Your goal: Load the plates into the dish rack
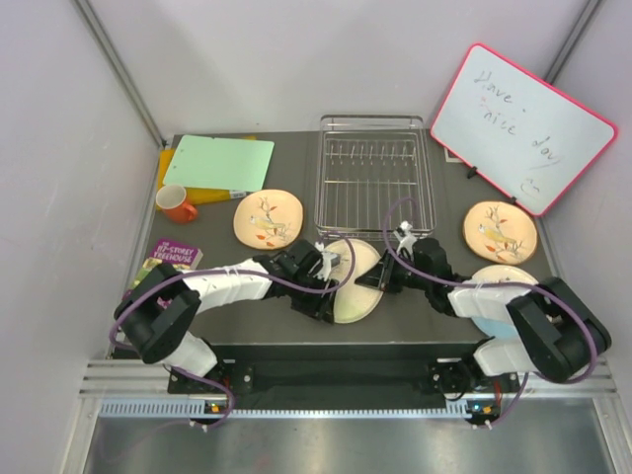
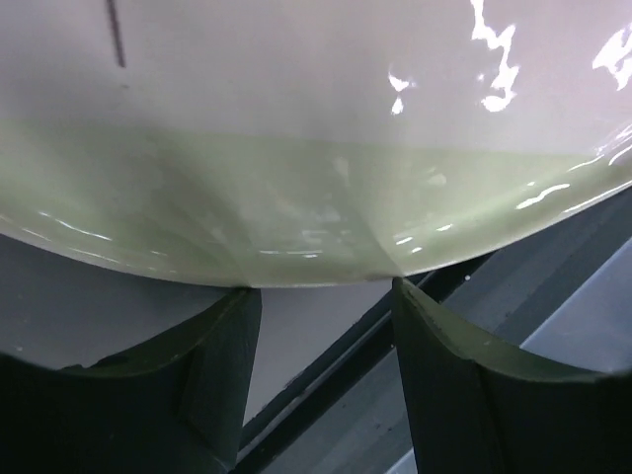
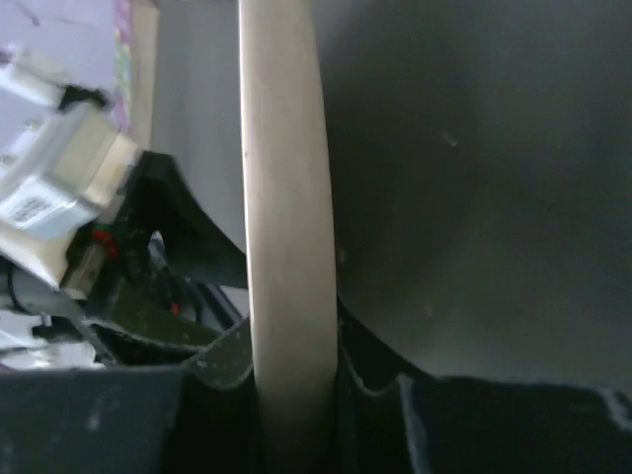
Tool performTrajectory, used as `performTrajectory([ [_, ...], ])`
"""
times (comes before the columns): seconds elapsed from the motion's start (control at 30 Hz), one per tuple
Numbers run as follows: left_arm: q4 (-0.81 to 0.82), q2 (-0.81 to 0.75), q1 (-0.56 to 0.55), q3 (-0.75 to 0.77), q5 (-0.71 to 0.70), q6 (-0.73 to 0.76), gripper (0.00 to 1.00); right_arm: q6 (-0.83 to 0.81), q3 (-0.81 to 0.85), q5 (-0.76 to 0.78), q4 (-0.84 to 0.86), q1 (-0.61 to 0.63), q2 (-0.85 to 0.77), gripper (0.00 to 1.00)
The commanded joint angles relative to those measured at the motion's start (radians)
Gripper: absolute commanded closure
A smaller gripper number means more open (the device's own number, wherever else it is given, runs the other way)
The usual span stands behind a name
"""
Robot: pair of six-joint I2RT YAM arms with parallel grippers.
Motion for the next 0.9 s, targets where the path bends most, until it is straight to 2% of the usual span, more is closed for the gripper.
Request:
performTrajectory([
  [0.0,0.027,0.033,-0.015,-0.035,-0.017,0.064,0.37,-0.077,0.039,-0.055,0.05,0.051,-0.073,1.0],
  [0.07,-0.056,-0.019,-0.008,-0.038,-0.008,0.128,0.32,-0.132,0.049,-0.102,0.023,0.049,-0.116,1.0],
  [0.1,-0.074,-0.156,0.002,-0.054,-0.017,0.145,0.27,-0.157,0.069,-0.122,0.006,0.043,-0.139,1.0],
  [0.13,-0.061,-0.253,0.065,-0.1,0.016,0.154,0.26,-0.206,0.083,-0.165,-0.014,0.041,-0.18,1.0],
  [0.17,-0.033,-0.352,0.065,-0.111,0.004,0.167,0.21,-0.232,0.098,-0.19,-0.066,0.04,-0.202,1.0],
  [0.2,0.003,-0.52,0.062,-0.108,-0.013,0.197,0.12,-0.263,0.141,-0.2,-0.116,0.034,-0.22,1.0],
  [0.23,-0.033,-0.571,0.047,-0.07,-0.034,0.226,0.1,-0.321,0.161,-0.216,-0.155,0.029,-0.251,1.0],
  [0.27,-0.133,-0.593,0.039,-0.024,-0.054,0.26,0.1,-0.349,0.18,-0.223,-0.225,0.026,-0.265,1.0],
  [0.3,-0.19,-0.589,0.039,0.076,-0.129,0.295,0.09,-0.384,0.233,-0.23,-0.265,0.018,-0.274,1.0],
  [0.37,-0.299,-0.58,0.041,0.177,-0.194,0.321,0.07,-0.494,0.304,-0.237,-0.389,0.014,-0.289,1.0],
  [0.43,-0.34,-0.586,0.039,0.241,-0.262,0.397,0.07,-0.588,0.442,-0.236,-0.463,0.006,-0.277,1.0],
  [0.47,-0.32,-0.606,0.041,0.243,-0.328,0.403,0.07,-0.61,0.495,-0.227,-0.544,0.003,-0.268,1.0],
  [0.53,-0.194,-0.629,0.041,0.191,-0.495,0.469,0.09,-0.649,0.663,-0.204,-0.6,-0.024,-0.216,1.0],
  [0.6,-0.048,-0.668,0.045,0.106,-0.563,0.539,0.09,-0.657,0.83,-0.19,-0.66,-0.058,-0.149,1.0],
  [0.7,0.043,-0.736,0.053,0.009,-0.611,0.602,0.1,-0.732,1.066,-0.101,-0.755,-0.084,-0.034,1.0],
  [0.87,0.057,-0.803,0.054,-0.031,-0.605,0.607,0.1,-0.772,1.368,0.069,-0.838,-0.176,0.151,1.0],
])
